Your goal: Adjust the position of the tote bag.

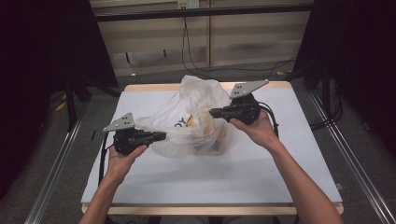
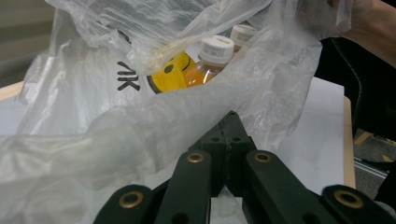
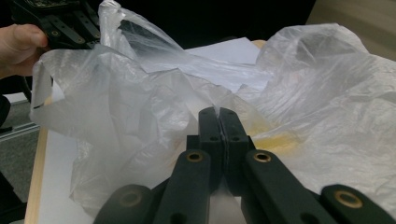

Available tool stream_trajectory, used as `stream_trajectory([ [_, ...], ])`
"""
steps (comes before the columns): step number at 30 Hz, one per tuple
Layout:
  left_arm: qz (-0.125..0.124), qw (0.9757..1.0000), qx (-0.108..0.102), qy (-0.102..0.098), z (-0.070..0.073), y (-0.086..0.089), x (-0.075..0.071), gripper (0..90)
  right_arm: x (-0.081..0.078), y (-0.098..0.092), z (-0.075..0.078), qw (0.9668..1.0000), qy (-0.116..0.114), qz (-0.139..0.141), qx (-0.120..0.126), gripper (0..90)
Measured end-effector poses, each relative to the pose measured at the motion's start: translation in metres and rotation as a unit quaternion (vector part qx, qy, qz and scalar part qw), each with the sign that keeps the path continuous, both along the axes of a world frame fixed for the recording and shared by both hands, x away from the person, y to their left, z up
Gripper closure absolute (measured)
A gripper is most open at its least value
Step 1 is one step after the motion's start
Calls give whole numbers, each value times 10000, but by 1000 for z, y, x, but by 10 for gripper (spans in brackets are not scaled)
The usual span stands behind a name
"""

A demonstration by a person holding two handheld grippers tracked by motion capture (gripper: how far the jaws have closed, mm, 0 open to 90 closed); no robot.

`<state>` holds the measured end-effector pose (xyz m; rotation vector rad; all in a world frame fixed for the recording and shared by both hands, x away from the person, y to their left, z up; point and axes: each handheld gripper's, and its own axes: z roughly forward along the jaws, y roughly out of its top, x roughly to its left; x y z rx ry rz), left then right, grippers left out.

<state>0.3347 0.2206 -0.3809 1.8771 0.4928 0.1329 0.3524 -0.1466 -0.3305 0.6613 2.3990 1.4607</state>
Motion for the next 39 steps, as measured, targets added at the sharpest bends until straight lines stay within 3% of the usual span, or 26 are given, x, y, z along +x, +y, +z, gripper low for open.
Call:
stream_trajectory([
  [2,-21,10000,14,-34,2,-2,-1,900,-2,-3,0,10000,-2,-20,33,900],
  [3,-14,10000,18,-29,2,-3,-2,900,-7,-14,0,9999,-15,-93,107,900],
  [11,-184,9998,40,-108,6,-13,-6,900,-30,-52,-13,9985,-96,-351,404,900],
  [21,-254,9995,89,-136,6,-16,-8,900,-50,-66,-23,9975,-138,-395,572,900],
  [28,-319,9990,299,-7,-6,-22,-5,900,-55,-78,-40,9959,3,-533,726,900],
  [36,-463,9973,572,55,-18,-31,-3,900,-58,-84,-59,9961,182,-644,580,900],
  [39,-450,9965,685,175,-28,-34,0,900,-54,-84,-72,9958,327,-709,479,900],
])
